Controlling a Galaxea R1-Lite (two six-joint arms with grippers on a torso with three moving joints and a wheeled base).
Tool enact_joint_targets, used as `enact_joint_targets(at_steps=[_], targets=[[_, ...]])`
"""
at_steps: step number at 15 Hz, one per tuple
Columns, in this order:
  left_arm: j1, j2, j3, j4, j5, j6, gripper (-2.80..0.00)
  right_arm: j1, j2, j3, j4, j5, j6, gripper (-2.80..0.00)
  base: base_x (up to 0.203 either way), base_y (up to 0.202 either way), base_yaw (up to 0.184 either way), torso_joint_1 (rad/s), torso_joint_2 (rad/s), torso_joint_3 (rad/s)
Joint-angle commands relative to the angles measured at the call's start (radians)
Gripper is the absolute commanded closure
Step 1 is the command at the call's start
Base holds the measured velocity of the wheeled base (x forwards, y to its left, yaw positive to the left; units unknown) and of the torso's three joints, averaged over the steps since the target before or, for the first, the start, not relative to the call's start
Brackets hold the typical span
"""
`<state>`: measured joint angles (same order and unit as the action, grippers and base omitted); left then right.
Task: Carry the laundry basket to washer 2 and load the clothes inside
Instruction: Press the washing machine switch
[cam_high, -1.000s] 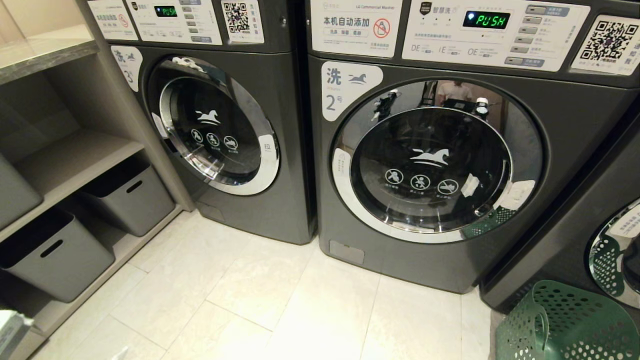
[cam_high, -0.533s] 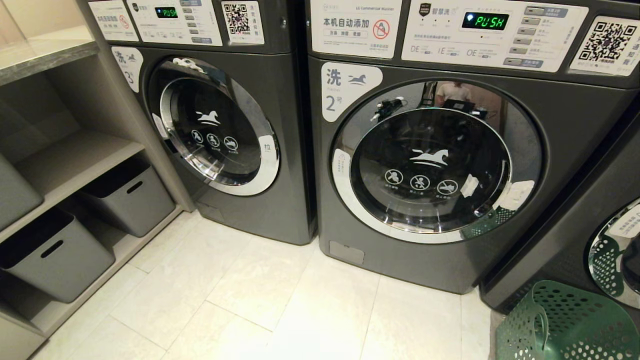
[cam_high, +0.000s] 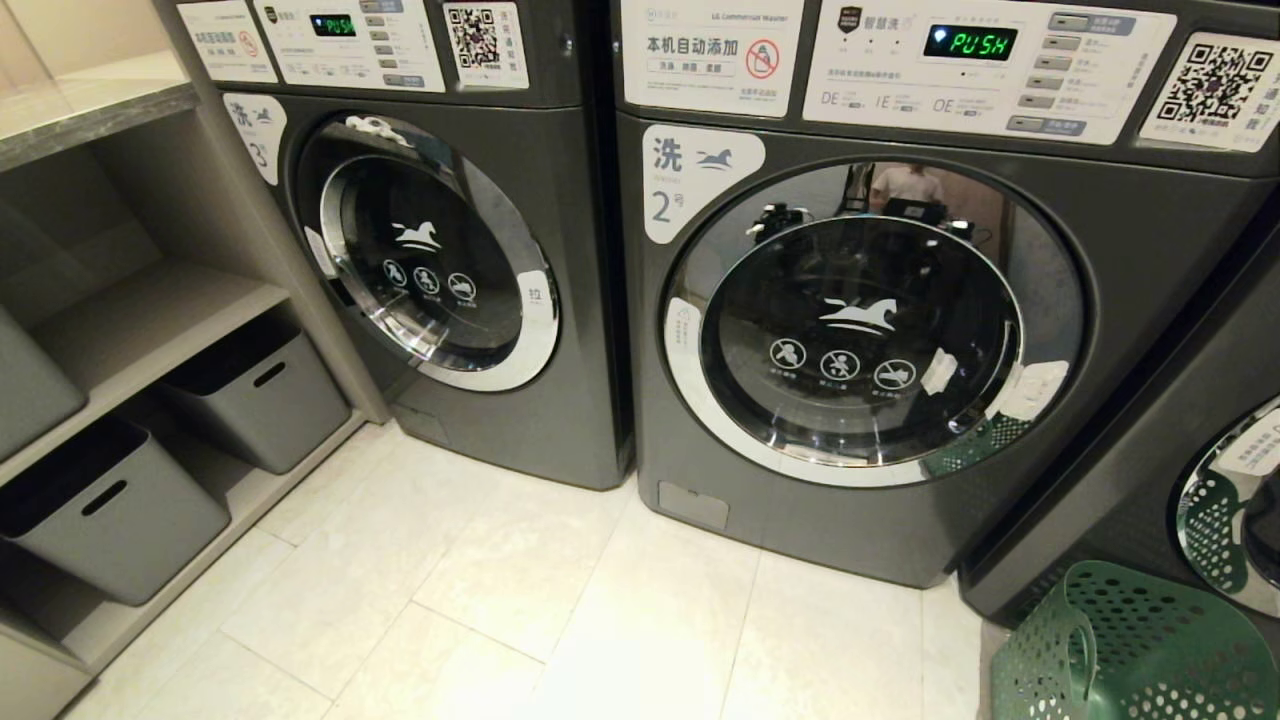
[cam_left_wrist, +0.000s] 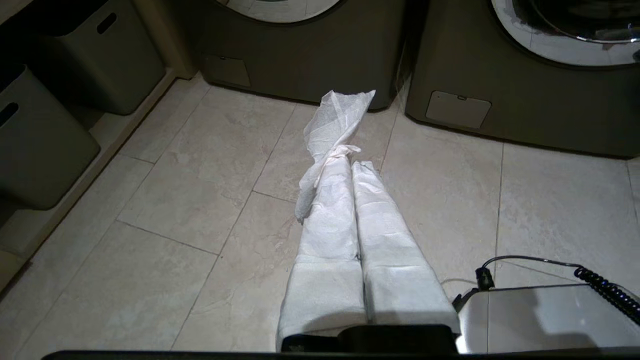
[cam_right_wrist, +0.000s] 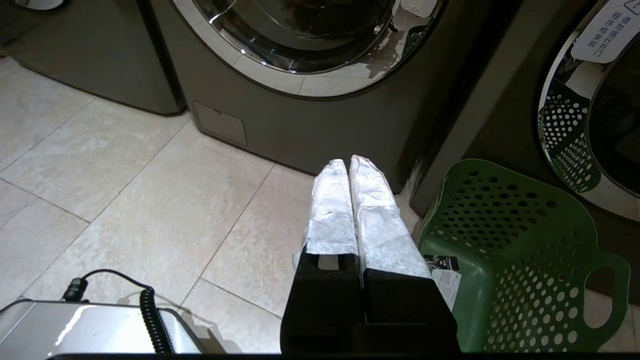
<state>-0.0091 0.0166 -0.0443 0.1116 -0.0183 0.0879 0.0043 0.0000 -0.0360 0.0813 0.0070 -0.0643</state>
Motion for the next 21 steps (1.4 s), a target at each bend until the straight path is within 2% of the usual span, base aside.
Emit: enact_joint_targets(at_steps=[1,6,8,11,17,21], targets=[[0.000,-0.015,0.001,0.002,0.013,-0.037,0.00,0.000,0.002,0.002,0.005,0.000,-0.002,0.00,0.000,0.000,0.000,0.000,0.00,0.000],[0.000,-0.015,0.001,0.002,0.015,-0.037,0.00,0.000,0.002,0.014,-0.017,-0.005,0.001,0.00,0.000,0.000,0.000,0.000,0.00,0.000],[0.000,-0.015,0.001,0.002,0.015,-0.037,0.00,0.000,0.002,0.036,-0.081,-0.005,0.000,0.00,0.000,0.000,0.000,0.000,0.00,0.000],[0.000,-0.015,0.001,0.002,0.014,-0.037,0.00,0.000,0.002,0.036,-0.078,-0.005,0.001,0.00,0.000,0.000,0.000,0.000,0.00,0.000],[0.000,-0.015,0.001,0.002,0.015,-0.039,0.00,0.000,0.002,0.036,-0.080,-0.004,0.000,0.00,0.179,0.000,-0.001,0.006,0.00,0.003],[0.000,-0.015,0.001,0.002,0.018,-0.045,0.00,0.000,0.002,0.036,-0.079,-0.002,-0.006,0.00,0.000,0.000,0.000,0.005,0.01,0.000]])
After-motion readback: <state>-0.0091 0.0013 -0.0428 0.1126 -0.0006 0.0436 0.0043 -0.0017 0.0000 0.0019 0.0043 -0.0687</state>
